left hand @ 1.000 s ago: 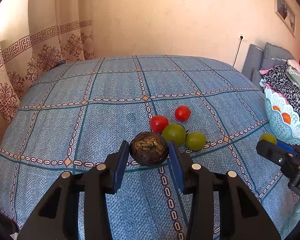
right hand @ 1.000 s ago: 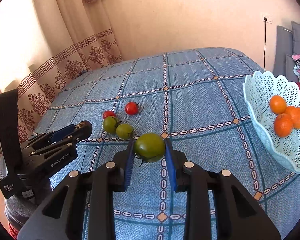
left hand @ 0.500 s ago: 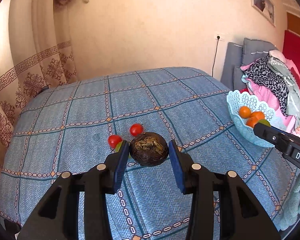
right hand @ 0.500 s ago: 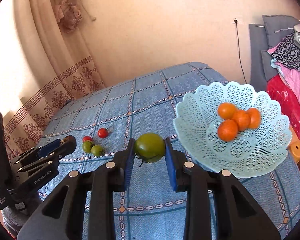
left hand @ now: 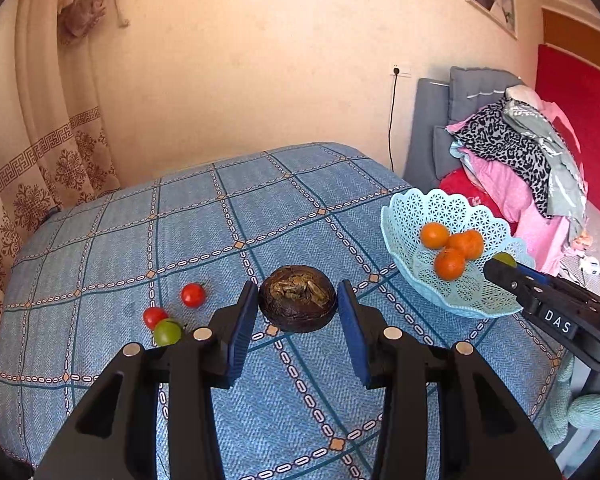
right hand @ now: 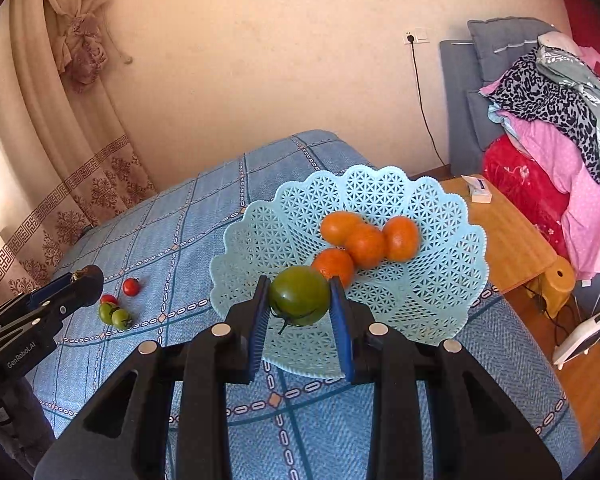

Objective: Organize fruits

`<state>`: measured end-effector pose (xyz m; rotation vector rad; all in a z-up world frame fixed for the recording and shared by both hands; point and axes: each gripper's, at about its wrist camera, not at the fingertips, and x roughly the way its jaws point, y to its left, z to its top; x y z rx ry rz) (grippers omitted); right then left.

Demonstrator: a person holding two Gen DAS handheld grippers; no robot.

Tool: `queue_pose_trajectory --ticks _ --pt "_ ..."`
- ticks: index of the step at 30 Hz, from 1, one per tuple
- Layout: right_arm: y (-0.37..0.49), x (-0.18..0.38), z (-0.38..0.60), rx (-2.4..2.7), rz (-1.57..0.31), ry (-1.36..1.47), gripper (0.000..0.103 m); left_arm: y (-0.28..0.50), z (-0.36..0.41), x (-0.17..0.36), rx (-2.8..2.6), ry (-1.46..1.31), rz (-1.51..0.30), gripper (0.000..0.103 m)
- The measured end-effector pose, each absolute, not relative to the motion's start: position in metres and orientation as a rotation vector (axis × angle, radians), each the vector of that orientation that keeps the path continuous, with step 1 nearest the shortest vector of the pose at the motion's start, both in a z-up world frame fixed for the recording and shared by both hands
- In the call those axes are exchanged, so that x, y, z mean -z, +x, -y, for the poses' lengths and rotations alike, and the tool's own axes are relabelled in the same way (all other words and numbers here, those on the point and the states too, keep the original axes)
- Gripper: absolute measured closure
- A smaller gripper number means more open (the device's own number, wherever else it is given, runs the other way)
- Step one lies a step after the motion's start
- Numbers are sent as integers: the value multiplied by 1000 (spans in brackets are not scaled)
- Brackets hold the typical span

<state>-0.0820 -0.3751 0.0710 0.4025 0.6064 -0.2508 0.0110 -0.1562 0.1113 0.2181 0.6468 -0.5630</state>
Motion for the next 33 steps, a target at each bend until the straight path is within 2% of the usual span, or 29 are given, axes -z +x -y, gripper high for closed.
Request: queue_pose_trajectory --ticks 1,3,4,21,23,26,31,32,33 --pt "-82 -70 378 252 -608 412 70 9 161 -112 568 222 -646 62" --pt "-85 -70 384 260 -596 426 54 8 168 -113 578 227 -643 62" --pt "-87 -71 386 265 -587 426 52 7 171 -114 583 229 -642 62" --pt "-123 -88 424 345 -482 494 52 -7 245 -118 707 263 -633 62" --pt "-128 -91 428 357 -469 500 51 -5 246 -117 708 248 -649 61" --pt "-132 -95 430 368 -447 497 44 -1 240 -117 681 238 -656 62" --pt "-130 -95 429 350 -453 499 44 11 219 -110 632 226 -696 61" --pt "-129 -94 428 348 -456 497 44 14 214 -108 628 223 -709 58" --pt "-128 -94 427 347 -458 496 44 16 210 -105 622 219 -723 50"
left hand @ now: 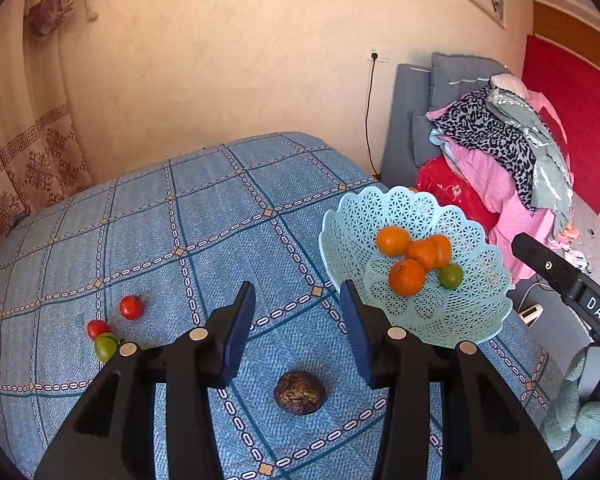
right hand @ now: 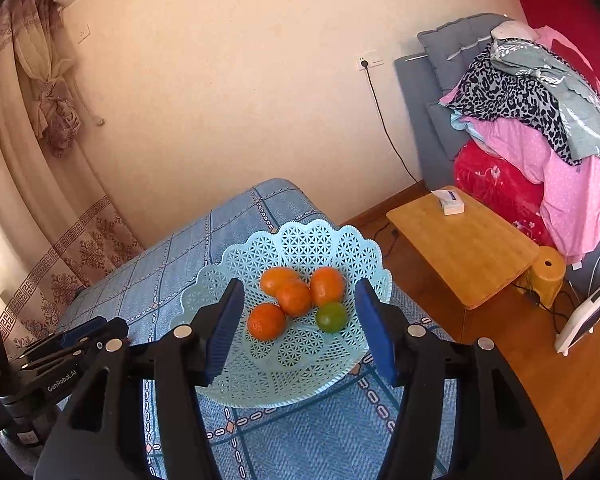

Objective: Organize fruits

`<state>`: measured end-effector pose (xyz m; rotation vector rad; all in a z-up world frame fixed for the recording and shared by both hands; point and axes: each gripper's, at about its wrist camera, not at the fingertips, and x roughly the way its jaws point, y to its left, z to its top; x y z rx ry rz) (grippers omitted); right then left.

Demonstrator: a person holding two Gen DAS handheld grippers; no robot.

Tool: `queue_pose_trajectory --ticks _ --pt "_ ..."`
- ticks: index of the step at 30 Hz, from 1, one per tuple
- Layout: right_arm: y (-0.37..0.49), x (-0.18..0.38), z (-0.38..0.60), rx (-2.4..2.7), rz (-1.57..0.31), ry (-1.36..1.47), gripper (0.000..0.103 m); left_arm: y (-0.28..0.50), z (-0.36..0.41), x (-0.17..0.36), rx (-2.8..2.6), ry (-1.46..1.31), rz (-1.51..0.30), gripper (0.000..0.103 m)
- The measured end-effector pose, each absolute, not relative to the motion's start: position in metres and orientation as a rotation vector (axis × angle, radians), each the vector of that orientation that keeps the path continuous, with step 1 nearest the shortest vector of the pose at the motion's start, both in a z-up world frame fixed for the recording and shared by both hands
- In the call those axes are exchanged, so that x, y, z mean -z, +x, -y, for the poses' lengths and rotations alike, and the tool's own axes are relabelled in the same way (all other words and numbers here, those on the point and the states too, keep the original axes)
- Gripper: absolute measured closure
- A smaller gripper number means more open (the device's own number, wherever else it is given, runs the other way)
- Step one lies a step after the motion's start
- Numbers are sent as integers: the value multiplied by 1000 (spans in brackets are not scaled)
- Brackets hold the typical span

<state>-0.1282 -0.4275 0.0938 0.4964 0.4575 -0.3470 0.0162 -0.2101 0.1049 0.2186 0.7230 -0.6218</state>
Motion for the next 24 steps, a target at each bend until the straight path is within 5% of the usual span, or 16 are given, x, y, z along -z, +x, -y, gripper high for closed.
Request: queue_pose_trajectory --ticks 3,11,18,24 --pt "-127 -93 427 345 -461 502 44 15 201 -90 615 222 -766 38" --pt "-122 -86 425 339 -481 504 44 5 203 -34 622 275 -898 38" --pt "-123 -87 427 348 -469 507 44 7 205 -15 616 295 -925 61" --pt "-130 -91 434 366 -448 511 44 8 198 -36 602 258 -912 61"
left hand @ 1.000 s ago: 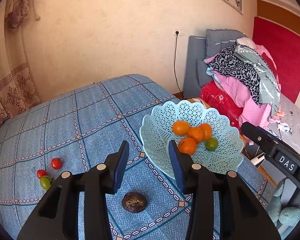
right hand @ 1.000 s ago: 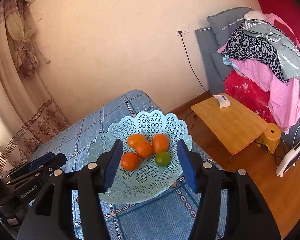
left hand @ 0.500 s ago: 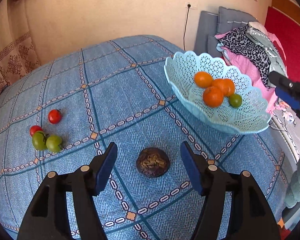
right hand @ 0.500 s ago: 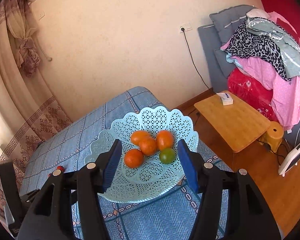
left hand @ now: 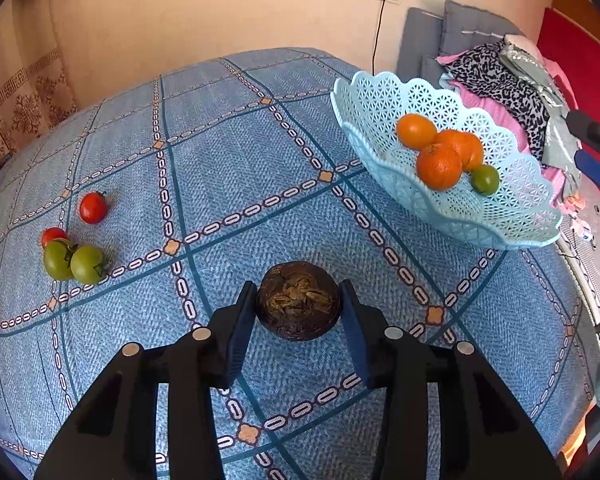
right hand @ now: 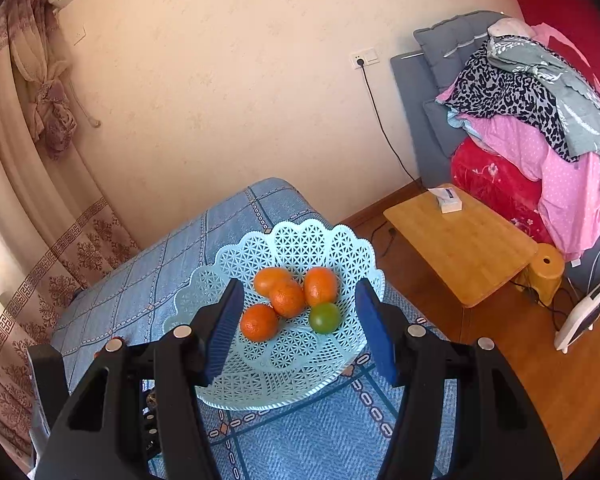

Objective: Organize fruits
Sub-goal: 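Carry the dark fruit into the basket and open the left gripper, then move both grippers back to the tomatoes on the bed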

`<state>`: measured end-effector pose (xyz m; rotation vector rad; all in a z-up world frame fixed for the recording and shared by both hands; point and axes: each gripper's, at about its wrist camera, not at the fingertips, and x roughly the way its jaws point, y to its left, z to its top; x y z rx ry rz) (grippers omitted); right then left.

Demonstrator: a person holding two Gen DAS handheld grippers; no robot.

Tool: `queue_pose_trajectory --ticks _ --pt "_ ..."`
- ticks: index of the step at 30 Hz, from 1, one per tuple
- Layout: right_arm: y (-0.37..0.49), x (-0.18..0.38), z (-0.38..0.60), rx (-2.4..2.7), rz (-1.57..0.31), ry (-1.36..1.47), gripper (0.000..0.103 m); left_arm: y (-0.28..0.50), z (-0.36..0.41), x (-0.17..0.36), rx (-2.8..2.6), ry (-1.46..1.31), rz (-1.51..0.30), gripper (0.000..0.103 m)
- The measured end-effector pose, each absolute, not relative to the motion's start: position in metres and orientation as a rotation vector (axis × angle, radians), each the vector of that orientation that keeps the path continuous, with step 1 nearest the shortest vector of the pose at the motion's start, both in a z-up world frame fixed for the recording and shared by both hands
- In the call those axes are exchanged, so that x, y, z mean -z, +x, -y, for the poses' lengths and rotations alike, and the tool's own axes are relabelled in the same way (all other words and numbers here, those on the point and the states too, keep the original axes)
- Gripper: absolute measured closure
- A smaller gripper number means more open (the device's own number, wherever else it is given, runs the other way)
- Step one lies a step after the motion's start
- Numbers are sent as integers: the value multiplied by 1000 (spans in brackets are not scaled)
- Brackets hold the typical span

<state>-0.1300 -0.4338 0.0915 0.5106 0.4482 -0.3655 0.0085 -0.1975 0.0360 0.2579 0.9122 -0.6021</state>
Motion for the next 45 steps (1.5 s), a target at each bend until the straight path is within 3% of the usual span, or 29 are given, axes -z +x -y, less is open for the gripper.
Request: queue_pose_trajectory --ticks 8,18,19,21,24,34,42,45 --pt "-134 -92 441 385 -439 527 44 -1 214 -93 647 232 -767 61" --pt "-134 -92 444 393 -440 532 43 -10 274 -100 746 283 -720 60" --pt "-135 -92 445 396 -440 535 43 -8 275 -98 746 284 -725 59" --pt "-135 -91 446 400 -441 539 41 -6 274 -100 730 269 -717 36" --pt "-135 -91 446 406 -434 534 29 -3 266 -106 701 259 -684 35" --pt "-127 -86 433 380 -453 514 28 19 217 -130 546 204 -611 28" --pt "-118 -87 405 316 -460 460 22 33 166 -147 443 162 -581 13" --pt "-116 -87 392 287 -463 440 22 37 145 -150 402 152 -585 13"
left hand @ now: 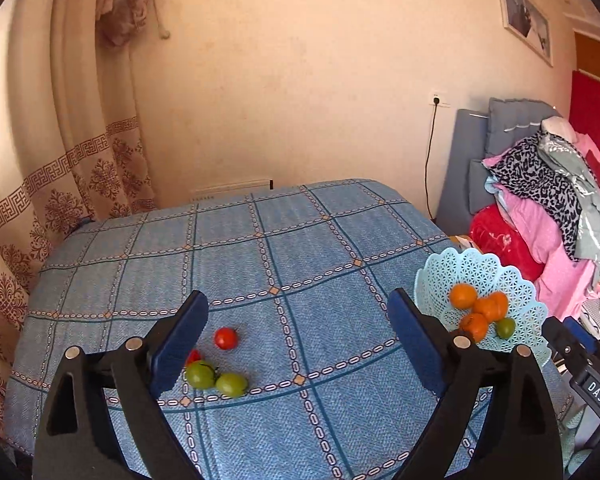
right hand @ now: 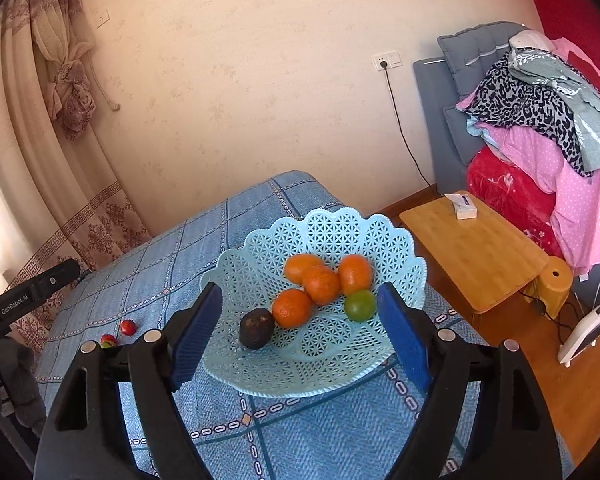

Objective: Organize fruits
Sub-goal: 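Move both grippers back to the tomatoes on the bed, then grasp a green tomato with the right gripper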

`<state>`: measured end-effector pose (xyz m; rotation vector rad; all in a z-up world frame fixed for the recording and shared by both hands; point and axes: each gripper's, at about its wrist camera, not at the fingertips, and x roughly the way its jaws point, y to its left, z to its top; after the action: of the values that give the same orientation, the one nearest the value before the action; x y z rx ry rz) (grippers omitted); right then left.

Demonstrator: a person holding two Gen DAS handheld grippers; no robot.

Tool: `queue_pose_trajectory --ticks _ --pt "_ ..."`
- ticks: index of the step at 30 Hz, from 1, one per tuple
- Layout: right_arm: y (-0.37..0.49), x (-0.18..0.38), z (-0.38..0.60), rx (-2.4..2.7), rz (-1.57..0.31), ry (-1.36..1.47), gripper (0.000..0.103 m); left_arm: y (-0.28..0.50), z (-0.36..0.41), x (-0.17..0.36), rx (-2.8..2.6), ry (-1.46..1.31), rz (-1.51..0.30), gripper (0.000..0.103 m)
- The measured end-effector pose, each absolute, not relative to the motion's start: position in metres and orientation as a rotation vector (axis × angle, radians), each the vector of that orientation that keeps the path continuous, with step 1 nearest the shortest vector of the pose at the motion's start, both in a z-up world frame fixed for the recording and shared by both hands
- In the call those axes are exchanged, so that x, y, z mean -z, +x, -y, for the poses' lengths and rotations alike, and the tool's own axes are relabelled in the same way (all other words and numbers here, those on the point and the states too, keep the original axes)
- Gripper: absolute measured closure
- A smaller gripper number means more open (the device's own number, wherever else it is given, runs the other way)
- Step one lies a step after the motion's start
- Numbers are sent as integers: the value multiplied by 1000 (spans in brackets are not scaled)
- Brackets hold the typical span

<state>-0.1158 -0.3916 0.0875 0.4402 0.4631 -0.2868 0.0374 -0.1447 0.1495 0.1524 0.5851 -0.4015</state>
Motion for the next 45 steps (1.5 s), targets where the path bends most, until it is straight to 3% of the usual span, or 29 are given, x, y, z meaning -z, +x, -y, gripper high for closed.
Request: queue_pose_trajectory --ticks 22,33,37,39,45 --pt "-69 -81 286 44 -558 285 22 71 41 -106 235 92 -691 12" --pt "-7 -53 223 -168 -709 238 22 79 -9 -101 170 38 -708 12" --pt "13 -46 198 -223 -743 184 24 80 -24 -96 152 20 -716 13" --pt "23 -41 189 -235 -764 169 32 82 -30 -95 148 10 -720 12" --pt "52 -28 177 -266 -825 175 38 84 -39 -92 154 0 -725 12"
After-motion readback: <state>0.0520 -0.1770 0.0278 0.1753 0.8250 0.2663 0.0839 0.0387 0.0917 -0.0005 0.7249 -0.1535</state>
